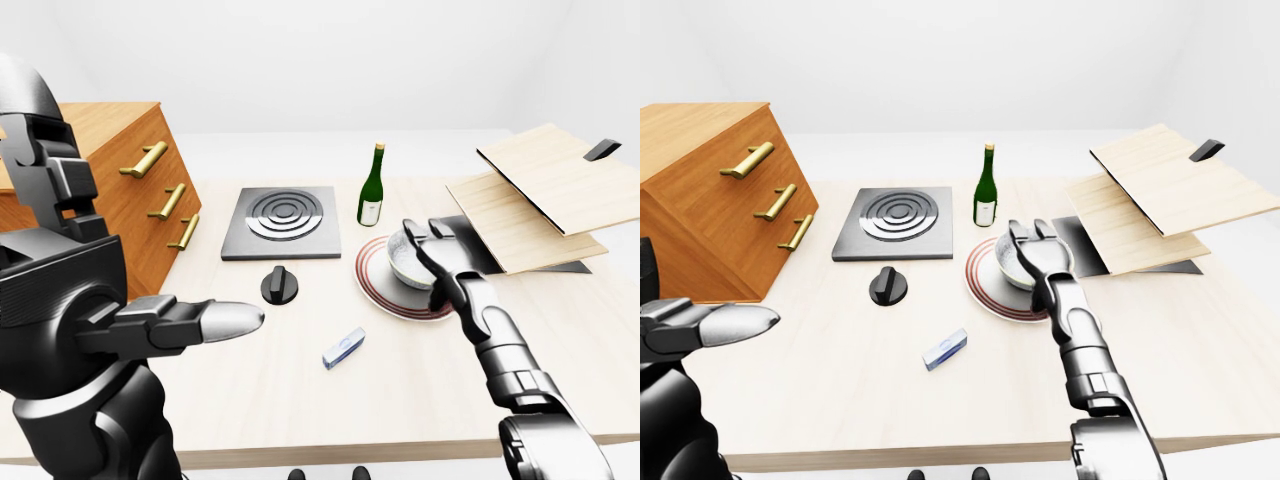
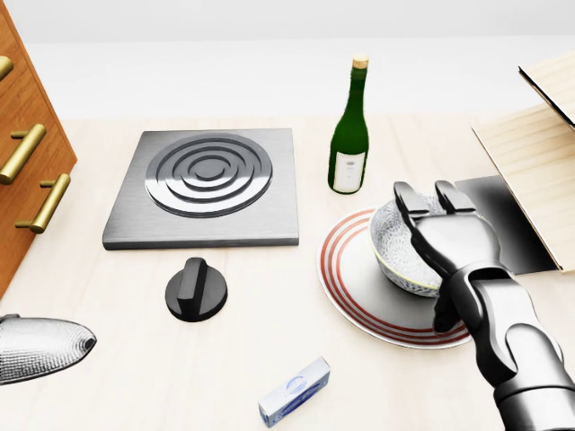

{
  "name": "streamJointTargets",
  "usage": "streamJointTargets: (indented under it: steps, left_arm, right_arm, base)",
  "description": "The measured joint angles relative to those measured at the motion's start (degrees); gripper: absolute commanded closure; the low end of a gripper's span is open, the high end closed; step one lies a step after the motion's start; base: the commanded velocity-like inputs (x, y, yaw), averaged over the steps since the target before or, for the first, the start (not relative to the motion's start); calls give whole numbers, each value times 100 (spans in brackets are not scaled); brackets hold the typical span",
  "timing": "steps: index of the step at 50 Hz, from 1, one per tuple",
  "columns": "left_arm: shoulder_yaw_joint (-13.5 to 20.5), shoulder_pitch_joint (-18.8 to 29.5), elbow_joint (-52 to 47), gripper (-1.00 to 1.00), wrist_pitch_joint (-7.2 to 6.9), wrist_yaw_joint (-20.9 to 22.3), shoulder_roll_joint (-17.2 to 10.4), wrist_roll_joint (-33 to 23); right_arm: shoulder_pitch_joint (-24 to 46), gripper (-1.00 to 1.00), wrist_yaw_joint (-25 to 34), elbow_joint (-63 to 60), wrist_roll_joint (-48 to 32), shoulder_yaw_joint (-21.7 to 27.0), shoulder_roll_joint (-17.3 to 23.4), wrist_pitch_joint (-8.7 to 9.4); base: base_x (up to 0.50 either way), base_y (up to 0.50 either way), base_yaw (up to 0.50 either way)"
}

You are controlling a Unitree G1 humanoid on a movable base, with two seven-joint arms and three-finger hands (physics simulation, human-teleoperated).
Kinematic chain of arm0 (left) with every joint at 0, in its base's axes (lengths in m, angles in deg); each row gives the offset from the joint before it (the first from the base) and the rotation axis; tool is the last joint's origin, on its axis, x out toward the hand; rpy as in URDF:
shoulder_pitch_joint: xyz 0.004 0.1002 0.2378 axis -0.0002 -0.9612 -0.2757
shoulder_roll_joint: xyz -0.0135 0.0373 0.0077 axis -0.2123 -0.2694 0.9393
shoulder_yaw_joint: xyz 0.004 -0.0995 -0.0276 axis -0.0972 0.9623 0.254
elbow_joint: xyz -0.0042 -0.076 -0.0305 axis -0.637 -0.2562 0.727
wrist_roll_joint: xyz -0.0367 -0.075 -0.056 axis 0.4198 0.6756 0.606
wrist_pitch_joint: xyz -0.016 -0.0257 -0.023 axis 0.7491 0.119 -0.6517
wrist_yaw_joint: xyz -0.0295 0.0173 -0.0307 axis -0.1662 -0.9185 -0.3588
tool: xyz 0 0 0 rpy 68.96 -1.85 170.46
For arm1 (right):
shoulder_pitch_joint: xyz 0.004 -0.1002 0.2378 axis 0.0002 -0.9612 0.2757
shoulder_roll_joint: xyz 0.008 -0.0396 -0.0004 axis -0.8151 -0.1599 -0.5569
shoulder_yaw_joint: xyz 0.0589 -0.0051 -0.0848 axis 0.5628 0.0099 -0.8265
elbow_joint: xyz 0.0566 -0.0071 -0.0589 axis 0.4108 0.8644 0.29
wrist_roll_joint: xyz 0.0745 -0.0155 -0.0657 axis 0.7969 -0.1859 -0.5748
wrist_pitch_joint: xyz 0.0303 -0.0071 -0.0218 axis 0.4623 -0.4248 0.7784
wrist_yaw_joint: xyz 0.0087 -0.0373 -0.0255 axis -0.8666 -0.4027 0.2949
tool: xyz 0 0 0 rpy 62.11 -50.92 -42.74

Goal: Pick up the akita bowl and put it on the plate.

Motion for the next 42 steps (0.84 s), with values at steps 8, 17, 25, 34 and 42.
streamJointTargets:
  steps: [8, 17, 25, 34, 42]
  left_arm:
    - [-24, 15, 45, -99, 0, -2, 1, -25]
    - [-43, 24, 110, -98, 0, 1, 7, -51]
    - [-45, 23, 151, -98, 0, 4, 11, -58]
    - [-47, 27, 183, -99, 0, 4, 9, -62]
    - [-64, 25, 177, -99, 0, 5, 11, -81]
  right_arm:
    - [423, -100, 1150, -786, 1136, 213, -54, 0]
    - [581, -100, 2177, -1806, 2138, 325, -133, 0]
    - [506, -100, 2786, -2506, 2677, 367, -231, 0]
    - [368, -100, 3136, -2989, 3013, 361, -369, 0]
    - [297, -100, 3250, -3333, 3293, 340, -536, 0]
  base:
    - [0, 0, 0]
    - [0, 0, 0]
    - [0, 0, 0]
    - [0, 0, 0]
    - [0, 0, 0]
